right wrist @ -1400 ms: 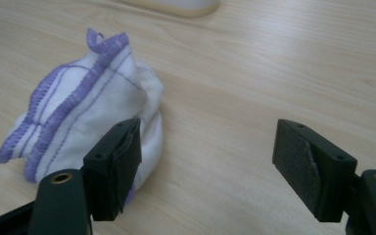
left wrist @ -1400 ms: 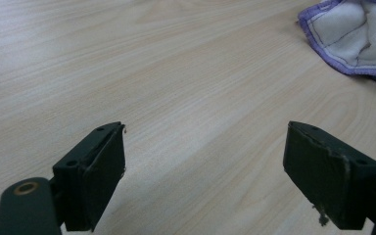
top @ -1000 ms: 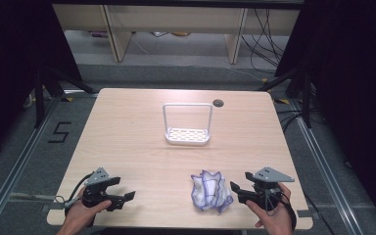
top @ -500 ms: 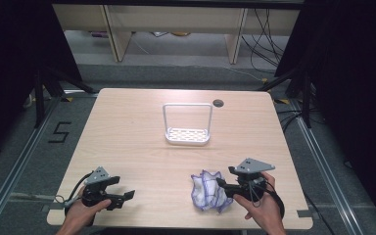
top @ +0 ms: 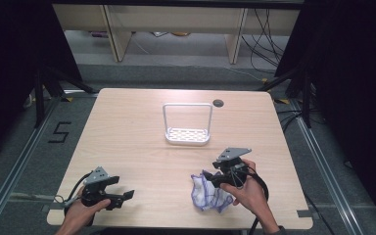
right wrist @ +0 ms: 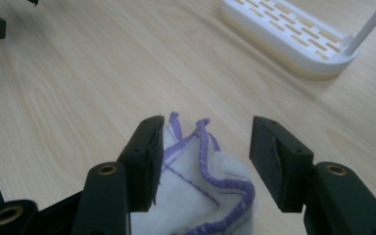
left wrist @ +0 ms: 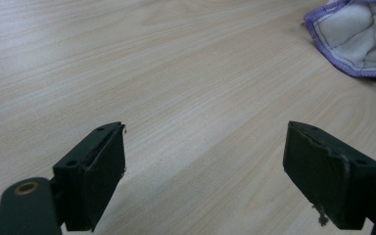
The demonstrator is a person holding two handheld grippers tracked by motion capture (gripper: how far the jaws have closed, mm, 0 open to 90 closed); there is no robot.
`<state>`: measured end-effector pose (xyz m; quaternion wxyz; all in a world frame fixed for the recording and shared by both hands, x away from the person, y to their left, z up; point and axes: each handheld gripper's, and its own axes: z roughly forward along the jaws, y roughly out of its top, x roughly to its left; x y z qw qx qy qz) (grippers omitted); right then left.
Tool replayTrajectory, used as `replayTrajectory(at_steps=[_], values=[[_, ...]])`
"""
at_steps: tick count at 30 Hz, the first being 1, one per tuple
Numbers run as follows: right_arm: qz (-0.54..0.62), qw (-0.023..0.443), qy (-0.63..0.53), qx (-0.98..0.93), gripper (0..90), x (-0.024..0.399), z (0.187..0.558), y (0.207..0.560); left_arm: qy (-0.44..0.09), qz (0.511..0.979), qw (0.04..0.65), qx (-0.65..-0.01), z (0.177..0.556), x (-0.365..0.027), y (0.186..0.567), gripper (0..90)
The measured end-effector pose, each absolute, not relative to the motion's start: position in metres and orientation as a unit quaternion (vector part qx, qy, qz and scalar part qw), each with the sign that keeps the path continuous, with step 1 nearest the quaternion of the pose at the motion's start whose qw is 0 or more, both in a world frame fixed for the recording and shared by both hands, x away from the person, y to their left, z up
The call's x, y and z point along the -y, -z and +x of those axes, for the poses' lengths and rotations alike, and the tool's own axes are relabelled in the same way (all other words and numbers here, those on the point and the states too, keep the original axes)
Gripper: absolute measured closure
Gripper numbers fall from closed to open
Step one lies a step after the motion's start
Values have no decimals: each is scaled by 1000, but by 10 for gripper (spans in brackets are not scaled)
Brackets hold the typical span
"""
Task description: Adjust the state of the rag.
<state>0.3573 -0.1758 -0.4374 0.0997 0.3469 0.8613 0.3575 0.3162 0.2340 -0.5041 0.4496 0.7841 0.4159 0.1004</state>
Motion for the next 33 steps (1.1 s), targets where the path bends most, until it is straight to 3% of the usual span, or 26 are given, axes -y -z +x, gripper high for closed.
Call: replayTrajectory(at_steps=[5,8,9,11,23,33], values=[[328,96,-349,-873,556,169,366,448,-97,785,449,-415,316,-234,504,152],[326,89,-338,-878,705,166,370,453,-98,786,448,-415,316,-234,504,152],[317,86,-330,-885,822,166,370,453,-101,784,449,-416,316,-234,504,152],[306,96,-336,-886,875,168,369,451,-102,783,450,-417,316,-234,504,154],[314,155,-408,-843,887,200,345,396,-98,780,467,-406,314,-226,501,171],[378,160,-417,-811,887,235,348,402,-75,819,473,-316,316,-172,496,203]])
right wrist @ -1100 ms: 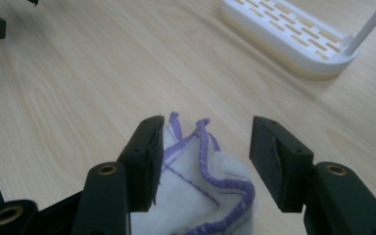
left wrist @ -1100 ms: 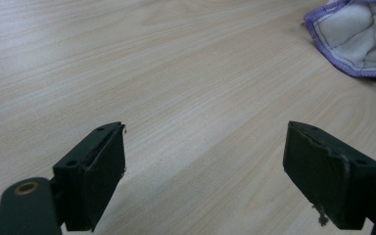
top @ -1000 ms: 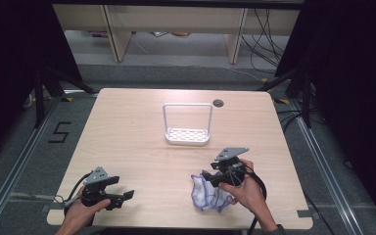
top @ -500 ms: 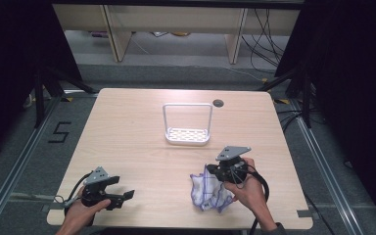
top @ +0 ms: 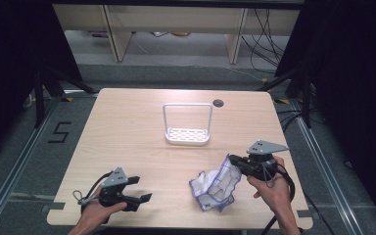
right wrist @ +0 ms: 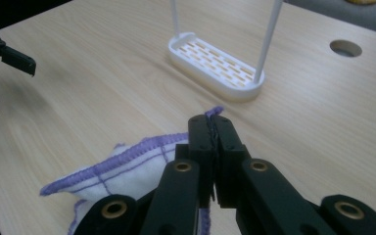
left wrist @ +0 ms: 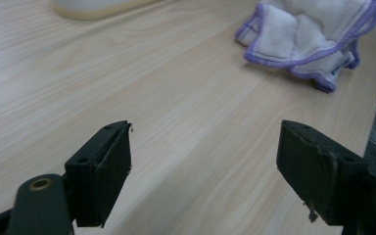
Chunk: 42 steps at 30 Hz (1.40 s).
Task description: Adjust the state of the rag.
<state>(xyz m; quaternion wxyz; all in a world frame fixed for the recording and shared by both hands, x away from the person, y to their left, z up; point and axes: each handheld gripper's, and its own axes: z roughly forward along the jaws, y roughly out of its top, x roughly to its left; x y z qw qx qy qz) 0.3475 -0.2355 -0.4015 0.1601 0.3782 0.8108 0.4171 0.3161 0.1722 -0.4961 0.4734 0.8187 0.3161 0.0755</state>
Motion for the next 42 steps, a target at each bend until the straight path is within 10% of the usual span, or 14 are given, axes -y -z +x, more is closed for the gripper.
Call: replayTrajectory(at_steps=[30,36,42], values=[[440,139,-419,-782,886,274,379,430,-110,863,463,-170,351,-42,500,257],[442,139,-423,-779,886,274,384,430,-120,864,467,-145,355,-27,503,344],[440,142,-421,-781,885,275,385,431,-113,856,487,-135,365,-24,503,672]])
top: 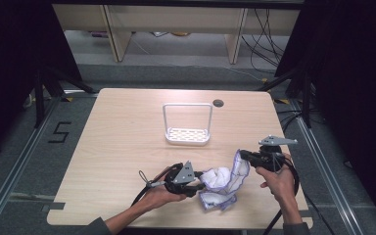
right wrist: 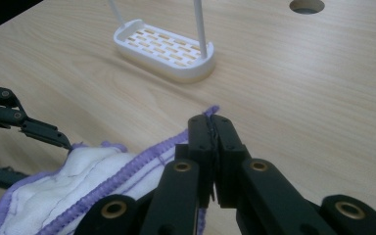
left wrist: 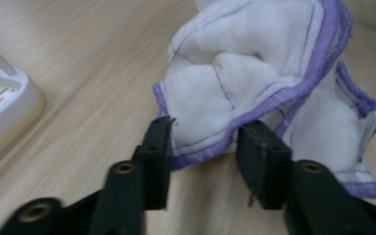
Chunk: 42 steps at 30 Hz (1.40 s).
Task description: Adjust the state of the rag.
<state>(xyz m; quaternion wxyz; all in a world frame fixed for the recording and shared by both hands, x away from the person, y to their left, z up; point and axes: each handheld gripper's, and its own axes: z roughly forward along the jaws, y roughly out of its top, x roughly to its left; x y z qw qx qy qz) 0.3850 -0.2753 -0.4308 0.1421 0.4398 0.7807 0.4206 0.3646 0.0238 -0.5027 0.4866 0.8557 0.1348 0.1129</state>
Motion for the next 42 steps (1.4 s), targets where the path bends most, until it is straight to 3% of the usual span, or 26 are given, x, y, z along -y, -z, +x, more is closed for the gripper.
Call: replayTrajectory(at_steps=[1,5,15,26,35,42], values=[[440,133,-425,-780,886,274,385,432,-111,855,490,-131,367,-24,502,802],[442,137,-424,-779,886,274,386,432,-108,854,494,-119,369,-27,498,878],[439,139,-437,-772,886,269,380,422,-70,832,531,-147,373,-49,473,886],[382,167,-473,-776,888,251,361,379,-62,805,563,-175,363,-100,420,887],[317,178,-502,-785,888,220,338,341,-84,796,570,-188,335,-155,369,886],[289,148,-536,-780,888,202,327,322,-85,794,573,-184,310,-185,325,886]])
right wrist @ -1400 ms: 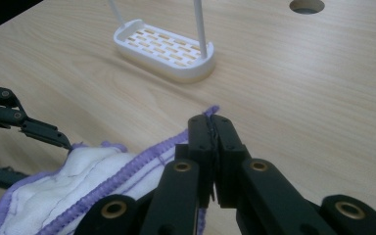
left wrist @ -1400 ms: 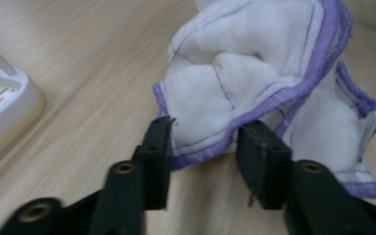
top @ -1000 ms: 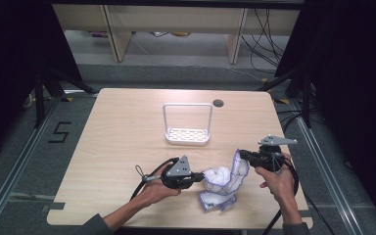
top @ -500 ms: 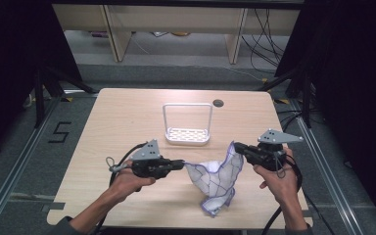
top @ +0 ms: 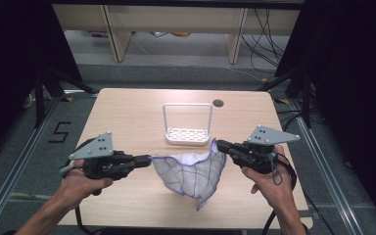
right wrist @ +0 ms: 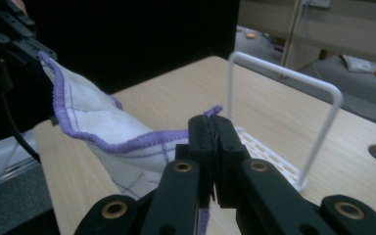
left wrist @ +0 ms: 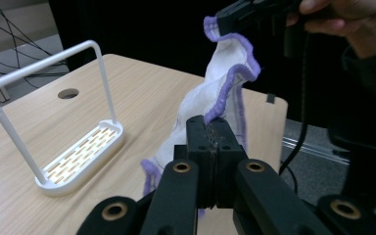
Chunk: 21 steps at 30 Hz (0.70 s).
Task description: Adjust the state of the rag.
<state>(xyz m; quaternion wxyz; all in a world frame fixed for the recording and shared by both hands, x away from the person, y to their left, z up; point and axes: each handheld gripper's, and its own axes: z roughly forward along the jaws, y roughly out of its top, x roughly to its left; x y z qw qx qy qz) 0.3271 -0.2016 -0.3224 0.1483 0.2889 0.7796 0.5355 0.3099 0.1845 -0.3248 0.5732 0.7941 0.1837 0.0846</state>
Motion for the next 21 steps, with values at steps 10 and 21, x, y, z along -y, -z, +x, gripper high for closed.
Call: replayTrajectory(at_steps=[10,21], values=[[327,149,-478,-801,888,186,371,361,-70,796,535,-273,364,-192,380,885],[404,135,-354,-833,888,172,434,465,-98,825,453,-322,417,-161,471,882]])
